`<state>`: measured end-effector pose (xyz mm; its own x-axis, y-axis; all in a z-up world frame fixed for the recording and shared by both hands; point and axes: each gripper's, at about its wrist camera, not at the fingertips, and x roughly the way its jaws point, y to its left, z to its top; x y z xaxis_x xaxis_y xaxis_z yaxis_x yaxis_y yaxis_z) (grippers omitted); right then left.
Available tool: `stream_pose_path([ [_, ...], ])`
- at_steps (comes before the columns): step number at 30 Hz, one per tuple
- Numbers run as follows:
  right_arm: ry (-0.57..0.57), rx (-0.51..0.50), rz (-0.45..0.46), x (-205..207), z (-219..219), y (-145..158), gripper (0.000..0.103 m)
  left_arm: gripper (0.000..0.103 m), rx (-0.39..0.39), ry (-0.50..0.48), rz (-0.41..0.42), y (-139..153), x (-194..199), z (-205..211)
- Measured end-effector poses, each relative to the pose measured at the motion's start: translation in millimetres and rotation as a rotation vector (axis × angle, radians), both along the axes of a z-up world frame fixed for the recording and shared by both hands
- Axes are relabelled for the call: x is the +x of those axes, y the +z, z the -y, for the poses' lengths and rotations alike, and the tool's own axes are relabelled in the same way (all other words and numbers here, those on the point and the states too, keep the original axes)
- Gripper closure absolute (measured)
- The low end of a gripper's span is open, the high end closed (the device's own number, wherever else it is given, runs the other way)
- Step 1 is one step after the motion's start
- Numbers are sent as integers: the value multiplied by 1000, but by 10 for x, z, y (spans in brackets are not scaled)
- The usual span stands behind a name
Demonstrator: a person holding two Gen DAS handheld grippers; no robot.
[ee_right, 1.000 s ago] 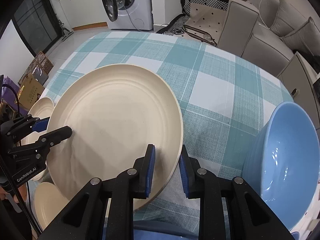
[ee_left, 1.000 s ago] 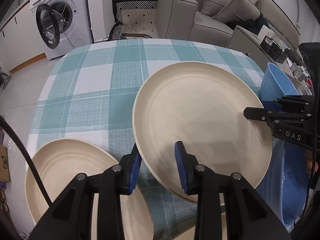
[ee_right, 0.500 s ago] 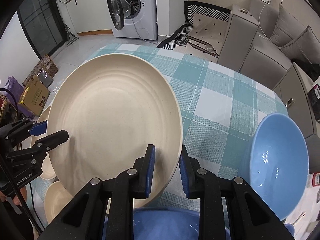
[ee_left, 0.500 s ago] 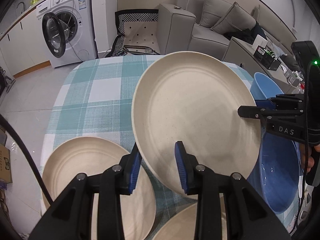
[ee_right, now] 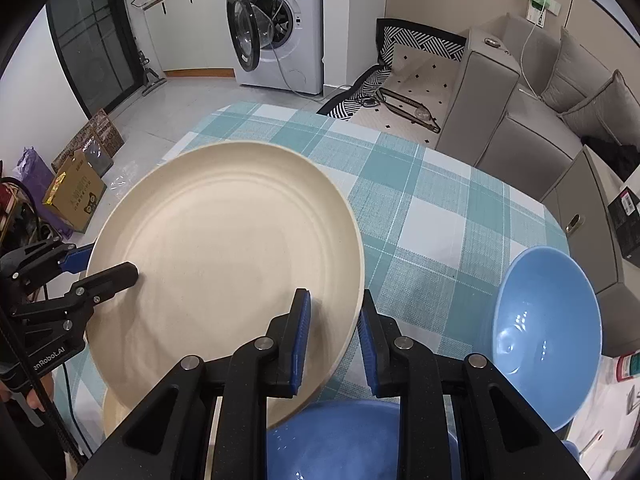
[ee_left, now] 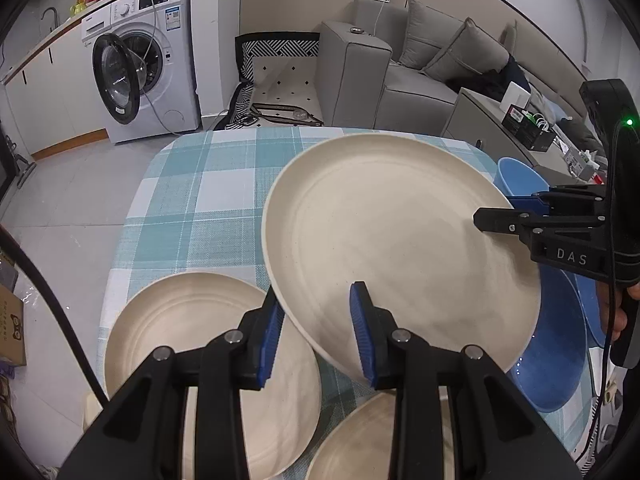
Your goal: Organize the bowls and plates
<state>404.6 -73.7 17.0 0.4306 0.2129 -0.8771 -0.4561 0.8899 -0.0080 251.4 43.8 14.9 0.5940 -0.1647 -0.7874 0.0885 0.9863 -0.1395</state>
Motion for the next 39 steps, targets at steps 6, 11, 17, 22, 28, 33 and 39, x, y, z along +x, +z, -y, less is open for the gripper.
stream_pose_path([
  [6,10,8,4,-80,13,56,79,71,0,1,12,44,-95,-7],
  [11,17,11,8,-174,8,103,79,71,-4,2,21,87,-217,-19],
  [17,36,30,10,-370,-27,148,79,71,-14,13,45,165,-407,-106],
  [22,54,55,22,-577,-54,189,79,71,-15,23,72,218,-601,-153],
  [28,76,73,30,-784,-65,208,79,71,10,25,102,258,-819,-154],
  [33,80,76,20,-905,-63,185,79,71,14,20,112,263,-964,-142],
  [39,100,82,21,-1063,-71,163,79,71,10,22,128,256,-1120,-174],
])
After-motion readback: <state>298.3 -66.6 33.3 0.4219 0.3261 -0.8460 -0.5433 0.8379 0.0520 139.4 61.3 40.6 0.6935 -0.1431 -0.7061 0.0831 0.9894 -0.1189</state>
